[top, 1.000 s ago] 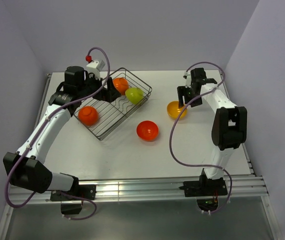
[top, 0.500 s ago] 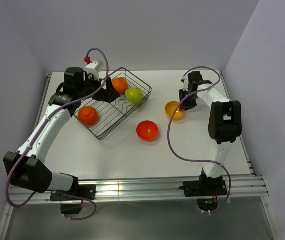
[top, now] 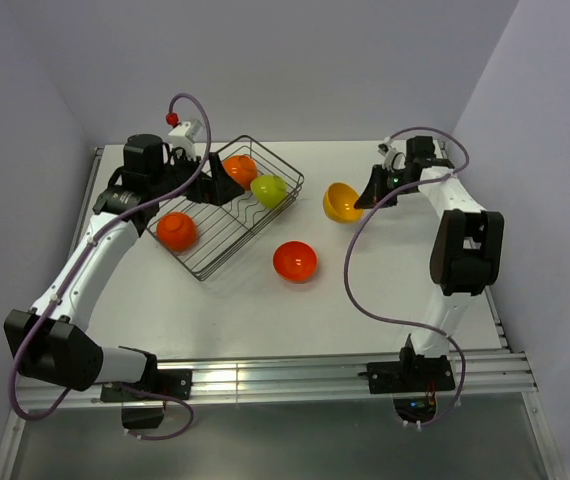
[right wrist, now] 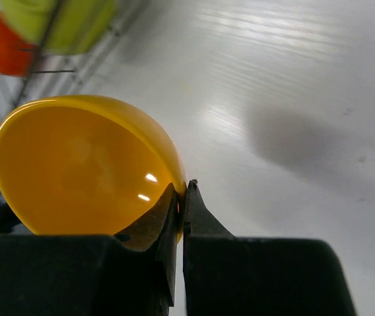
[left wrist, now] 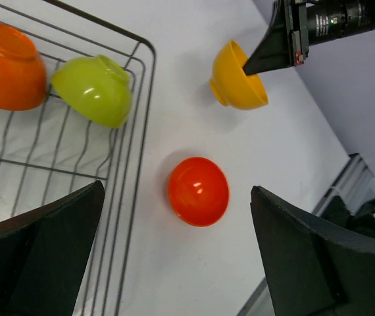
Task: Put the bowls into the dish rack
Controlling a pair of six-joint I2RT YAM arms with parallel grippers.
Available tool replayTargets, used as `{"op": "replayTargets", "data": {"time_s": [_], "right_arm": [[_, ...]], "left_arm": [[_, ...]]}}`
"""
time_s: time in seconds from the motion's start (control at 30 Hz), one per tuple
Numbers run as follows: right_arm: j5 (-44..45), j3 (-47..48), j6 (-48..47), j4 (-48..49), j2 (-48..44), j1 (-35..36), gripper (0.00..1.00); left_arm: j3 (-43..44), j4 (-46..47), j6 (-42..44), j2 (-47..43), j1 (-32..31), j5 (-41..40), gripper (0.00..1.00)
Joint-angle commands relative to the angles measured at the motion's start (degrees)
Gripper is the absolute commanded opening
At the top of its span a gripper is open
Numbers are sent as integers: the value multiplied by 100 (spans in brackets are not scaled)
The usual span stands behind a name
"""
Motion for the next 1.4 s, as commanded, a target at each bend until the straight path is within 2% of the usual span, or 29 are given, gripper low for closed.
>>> {"op": "replayTargets", "data": {"time_s": [0.0, 0.03, 0.13, 0.23, 0.3, 0.43, 0.6, 0.67, 0.7, 0.73, 0.83, 0.9, 1.03, 1.13, 1.23, 1.27, 1.3, 1.37], "right_arm": [[-1840, 10, 634, 474, -876, -3, 0], [-2225, -52, 1054, 893, -973, -3, 0], [-2596, -298, 1811, 1737, -1359, 85, 0], [-2843, -483, 2409, 2414, -1684, 260, 0], [-2888, -641, 2683, 2767, -1835, 313, 0], [-3107, -809, 3429, 3698, -2125, 647, 0], [-3441, -861, 3449, 3797, -2327, 920, 0], [-3512, -923, 3545, 3980, -2406, 1025, 0], [-3556, -975, 3606, 4043, -2476, 1139, 0], [-3582, -993, 3642, 4165, -2512, 1201, 0], [-3583, -1020, 3677, 4280, -2635, 1455, 0], [-3530, -1142, 3843, 4569, -2714, 1544, 0], [-3398, -1520, 5088, 6253, -2864, 1658, 0], [-3293, -1600, 5400, 6592, -2864, 1798, 0], [-3213, -1574, 5374, 6567, -2855, 1974, 0], [-3083, -1460, 5008, 6357, -2855, 2009, 0], [-2994, -1363, 4735, 5668, -2838, 2027, 0], [-2819, -1057, 4242, 5049, -2820, 2019, 0]], "left_arm": [[-71, 507, -586, -292, 37, 729, 99], [-124, 734, -744, -309, 37, 862, 100], [-238, 1113, -1552, -345, 37, 1267, 99], [-413, 1561, -2622, -222, 28, 1548, 99], [-554, 1878, -3020, -213, 28, 1794, 100], [-1527, 4052, -4301, -493, 28, 2217, 99], [-1829, 5042, -5227, -450, 28, 2498, 99], [-2074, 5682, -5893, -424, 10, 2525, 99], [-2206, 6033, -6183, -424, 2, 2516, 99], [-2494, 6863, -6821, -433, -33, 2481, 99], [-2917, 8167, -7755, -424, -156, 2306, 100], [-3007, 8400, -7917, -424, -244, 2226, 99], [-3060, 8725, -8119, -459, -499, 2060, 100], [-2972, 8857, -8295, -441, -526, 1954, 99], [-2945, 8867, -8287, -433, -552, 1971, 99], [-2954, 8867, -8261, -433, -561, 1980, 99], [-2946, 8858, -8191, -441, -544, 2015, 100], [-2893, 8605, -8033, -511, -500, 2094, 99]]}}
